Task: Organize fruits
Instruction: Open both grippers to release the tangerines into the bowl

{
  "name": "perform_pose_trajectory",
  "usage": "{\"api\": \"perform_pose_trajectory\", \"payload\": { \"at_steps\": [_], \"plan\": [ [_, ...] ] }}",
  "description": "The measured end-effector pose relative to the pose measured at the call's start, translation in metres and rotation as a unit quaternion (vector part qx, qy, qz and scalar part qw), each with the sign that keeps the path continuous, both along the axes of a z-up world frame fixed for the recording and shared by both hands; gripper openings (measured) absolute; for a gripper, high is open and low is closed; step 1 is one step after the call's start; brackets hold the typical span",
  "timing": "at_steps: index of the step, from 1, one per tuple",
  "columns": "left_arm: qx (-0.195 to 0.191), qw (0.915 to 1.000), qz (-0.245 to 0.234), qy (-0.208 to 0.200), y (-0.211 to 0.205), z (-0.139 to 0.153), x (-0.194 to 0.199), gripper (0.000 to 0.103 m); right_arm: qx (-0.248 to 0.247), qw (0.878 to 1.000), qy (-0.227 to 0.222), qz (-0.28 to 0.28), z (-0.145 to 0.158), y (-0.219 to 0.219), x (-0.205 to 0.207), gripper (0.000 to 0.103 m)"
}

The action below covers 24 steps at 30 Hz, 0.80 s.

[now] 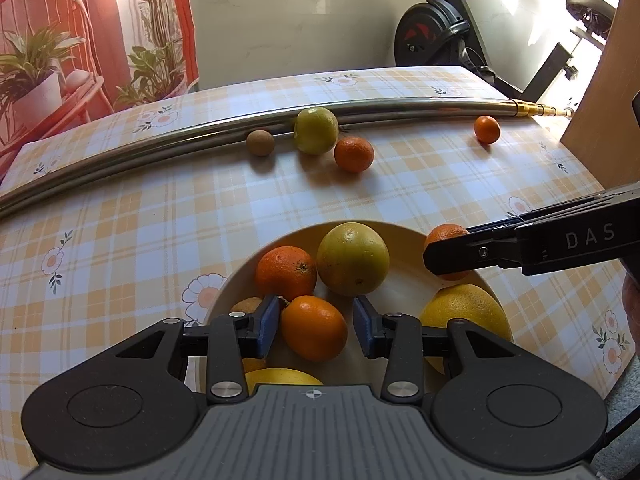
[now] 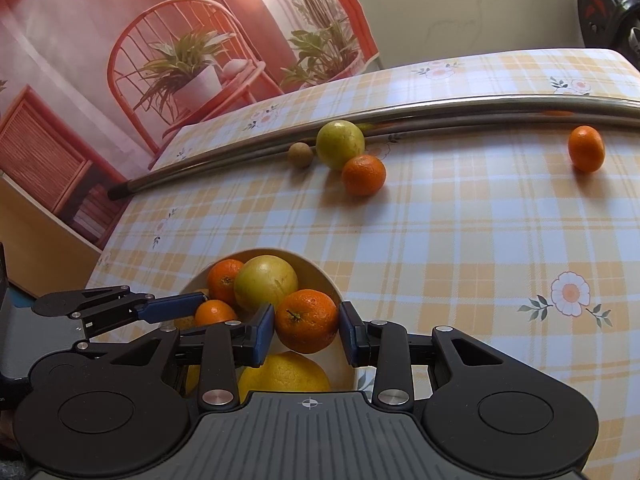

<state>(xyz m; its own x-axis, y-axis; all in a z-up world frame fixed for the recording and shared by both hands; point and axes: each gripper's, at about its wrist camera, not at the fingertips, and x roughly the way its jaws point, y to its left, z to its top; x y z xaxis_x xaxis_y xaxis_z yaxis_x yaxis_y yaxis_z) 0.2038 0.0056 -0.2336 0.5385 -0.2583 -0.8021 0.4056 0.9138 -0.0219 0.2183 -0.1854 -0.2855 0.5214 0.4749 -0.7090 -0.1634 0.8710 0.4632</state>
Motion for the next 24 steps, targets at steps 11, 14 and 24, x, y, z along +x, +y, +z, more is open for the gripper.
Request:
{"api": "perform_pose_trajectory", "payload": {
  "at_steps": [11,14,24],
  "plan": [
    [-0.046,0.9976,0.048,-0.015,0.018,0.015,-0.011,0.043,0.004,1.0,0.003,0.0,-0.003,-0.001,0.003,0.034],
    [-0.05,0.9962,0.066,-0.026,0.023,0.019,-0.014,0.043,0.003,1.0,0.002,0.002,-0.002,0.0,0.003,0.035],
    [-0.069,0.9893,0.12,-0.045,0.041,0.029,-0.021,0.043,-0.005,1.0,-0.006,-0.004,0.002,-0.005,-0.002,0.035]
  ]
}}
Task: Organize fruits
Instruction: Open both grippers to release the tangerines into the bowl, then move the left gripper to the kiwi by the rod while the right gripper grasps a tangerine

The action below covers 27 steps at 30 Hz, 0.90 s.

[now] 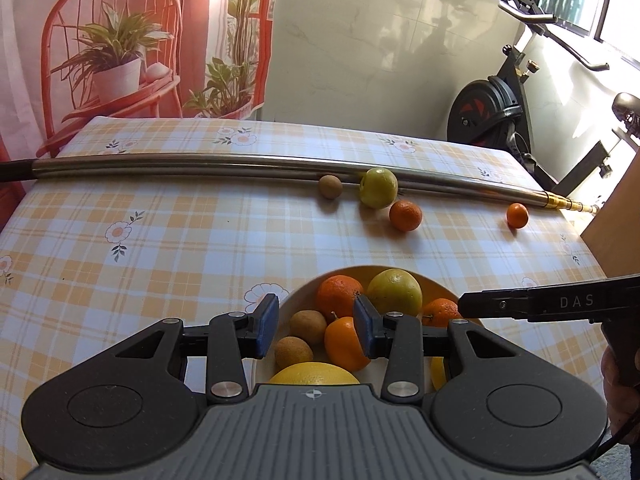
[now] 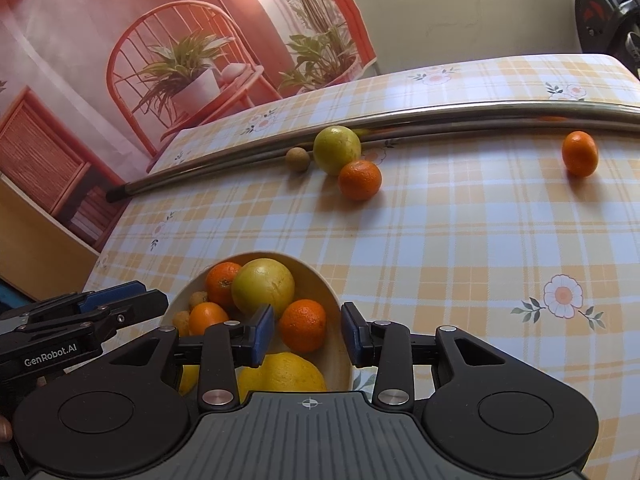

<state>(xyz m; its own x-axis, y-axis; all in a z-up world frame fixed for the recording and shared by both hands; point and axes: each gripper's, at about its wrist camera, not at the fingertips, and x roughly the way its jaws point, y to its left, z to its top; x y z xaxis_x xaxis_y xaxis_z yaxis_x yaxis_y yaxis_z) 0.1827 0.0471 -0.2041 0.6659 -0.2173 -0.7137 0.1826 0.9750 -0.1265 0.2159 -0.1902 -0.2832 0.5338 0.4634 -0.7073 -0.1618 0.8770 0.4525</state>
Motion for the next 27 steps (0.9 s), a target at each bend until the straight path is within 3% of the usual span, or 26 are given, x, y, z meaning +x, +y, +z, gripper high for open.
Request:
{"api": "perform_pose_trajectory", "payload": {
  "at_steps": [27],
  "plan": [
    [-0.025,0.9984,0.049,-0.01,0.019,0.01,0.013,0.043,-0.021,0.996,-0.022,-0.085,0.002,-0.042,-0.004,0.035]
  ]
}}
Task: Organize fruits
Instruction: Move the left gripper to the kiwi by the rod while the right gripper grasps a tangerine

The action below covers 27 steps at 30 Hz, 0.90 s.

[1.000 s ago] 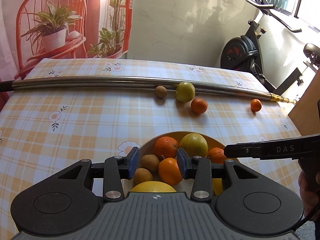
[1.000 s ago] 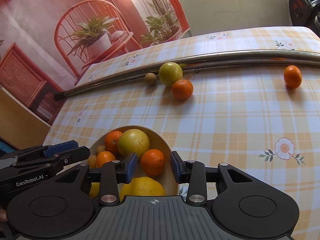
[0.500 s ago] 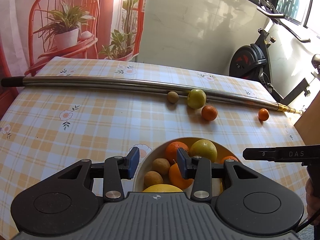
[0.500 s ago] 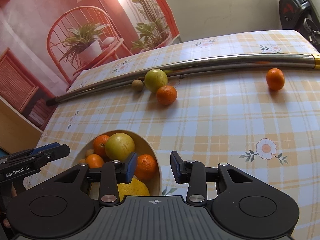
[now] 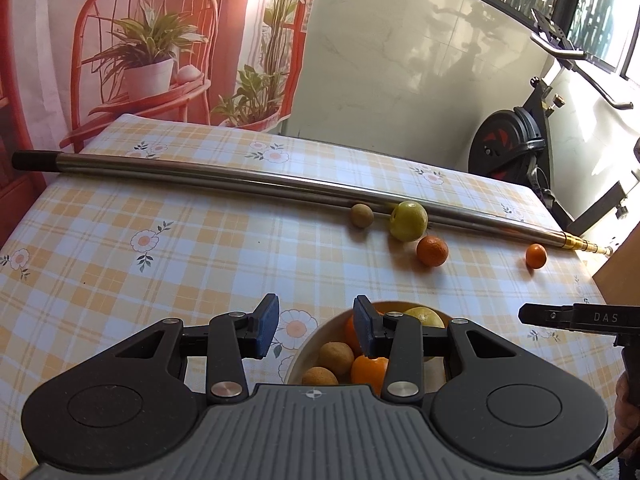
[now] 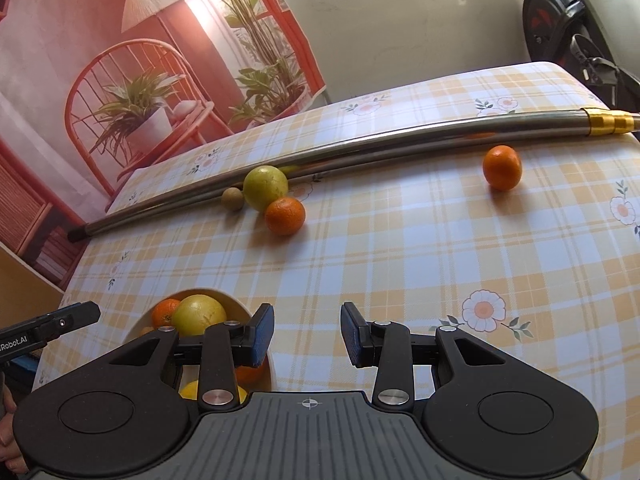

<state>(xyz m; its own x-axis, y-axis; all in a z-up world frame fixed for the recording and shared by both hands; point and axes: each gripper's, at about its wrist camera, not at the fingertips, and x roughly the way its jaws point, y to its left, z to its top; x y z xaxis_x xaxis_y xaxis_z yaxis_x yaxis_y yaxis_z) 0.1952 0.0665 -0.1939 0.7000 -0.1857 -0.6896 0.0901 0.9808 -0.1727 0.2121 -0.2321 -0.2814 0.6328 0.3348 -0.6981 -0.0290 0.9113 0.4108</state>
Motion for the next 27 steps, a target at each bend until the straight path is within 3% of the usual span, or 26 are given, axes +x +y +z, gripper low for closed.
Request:
{"api": "perform_pose_trajectory", "payload": {
  "at_steps": [10,20,24,27],
  "plan": [
    [-0.028,0.9992,0.029,-0.004,0.007,0.0,0.018,0.043,-0.046,0.995,-0.031,-0.081,-0.01,-0.053,0.01,0.035],
    [-0.028,0.9989,0.038,-0.004,-0.002,-0.004,0.034,0.043,-0.125,0.975,-0.121,-0.138,-0.034,-0.082,0.034,0.036],
    [-0.036,0.9986,0.039,0.0,-0.003,-0.006,0.041,0.043,-0.143,0.967,-0.147,-0.153,-0.044,-0.088,0.045,0.048],
    [-0.036,0.9986,0.037,0.002,-0.006,-0.007,0.045,0.043,-0.155,0.965,-0.149,-0.148,-0.05,-0.088,0.055,0.048]
  ]
}}
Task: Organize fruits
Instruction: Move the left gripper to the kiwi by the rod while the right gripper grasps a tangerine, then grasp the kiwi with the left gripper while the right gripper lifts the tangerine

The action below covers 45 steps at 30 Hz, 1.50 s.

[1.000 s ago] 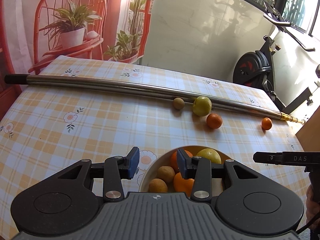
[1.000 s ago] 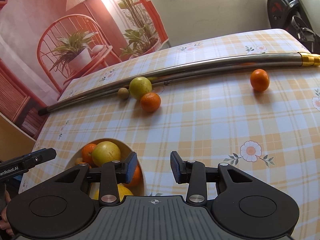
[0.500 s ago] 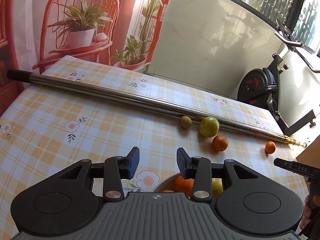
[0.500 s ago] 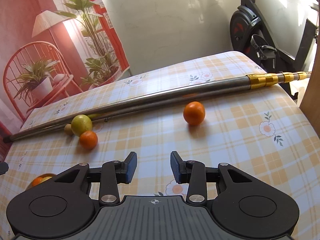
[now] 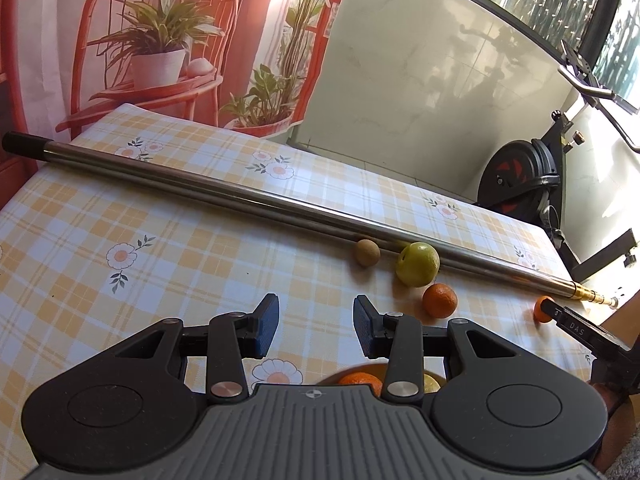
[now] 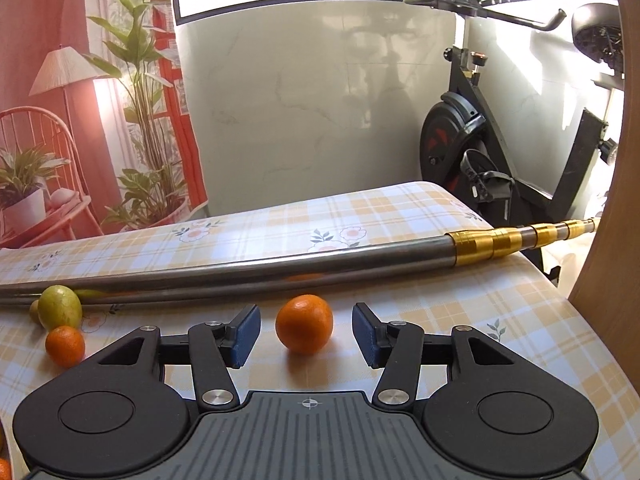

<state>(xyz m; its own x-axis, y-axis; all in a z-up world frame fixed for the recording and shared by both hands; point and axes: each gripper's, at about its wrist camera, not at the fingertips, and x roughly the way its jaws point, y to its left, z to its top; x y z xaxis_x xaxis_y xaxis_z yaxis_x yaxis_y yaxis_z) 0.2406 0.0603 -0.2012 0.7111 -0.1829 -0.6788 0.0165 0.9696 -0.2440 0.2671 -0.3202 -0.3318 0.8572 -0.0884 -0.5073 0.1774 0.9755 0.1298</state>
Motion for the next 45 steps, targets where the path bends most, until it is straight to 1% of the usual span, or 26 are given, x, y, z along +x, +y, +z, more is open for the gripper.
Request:
{"api": "perform_pose_trajectory", "payload": {
  "at_steps": [4,6,8,10,14,17,23,28,33,40,43,45],
  "plan": [
    [0.002,1.0,-0.003,0.0,-0.003,-0.001,0.005,0.043,-0.018,1.0,0.007,0.002,-0.008,0.003,0.014,0.047],
    [0.001,1.0,-0.004,0.0,-0.004,-0.001,0.008,0.043,-0.017,1.0,0.012,0.002,-0.011,0.004,0.017,0.047],
    [0.001,1.0,-0.005,0.002,-0.005,-0.002,0.01,0.043,-0.021,1.0,0.008,0.003,-0.011,0.005,0.018,0.047],
    [0.0,1.0,-0.007,0.004,-0.007,-0.003,0.013,0.043,-0.025,1.0,0.016,0.005,-0.012,0.007,0.021,0.045],
    [-0.004,0.9999,-0.013,0.007,-0.009,-0.005,0.019,0.043,-0.017,1.0,0.019,-0.002,-0.013,0.006,0.019,0.041],
    [0.002,0.9998,-0.019,0.007,-0.013,-0.006,0.024,0.043,-0.004,1.0,0.019,0.002,-0.015,0.004,0.017,0.033],
    [0.004,0.9994,-0.031,0.011,-0.02,-0.007,0.031,0.043,-0.001,1.0,0.017,0.002,-0.016,0.003,0.015,0.033],
    [-0.013,0.9989,-0.039,0.02,-0.023,-0.007,0.038,0.043,0.005,1.0,0.017,0.003,-0.016,0.002,0.015,0.033],
    [-0.024,0.9988,-0.033,0.026,-0.025,-0.008,0.049,0.044,0.007,1.0,0.019,0.006,-0.017,0.002,0.015,0.033],
    [-0.052,0.9975,-0.019,0.044,-0.031,-0.018,0.084,0.043,0.013,1.0,0.017,0.017,-0.017,0.001,0.017,0.033],
    [-0.063,0.996,-0.034,0.053,-0.034,-0.027,0.101,0.043,0.013,1.0,0.017,0.017,-0.017,0.001,0.017,0.033],
    [-0.064,0.9954,-0.031,0.064,-0.035,-0.034,0.11,0.042,0.014,1.0,0.017,0.017,-0.017,0.001,0.016,0.033]
  ]
}}
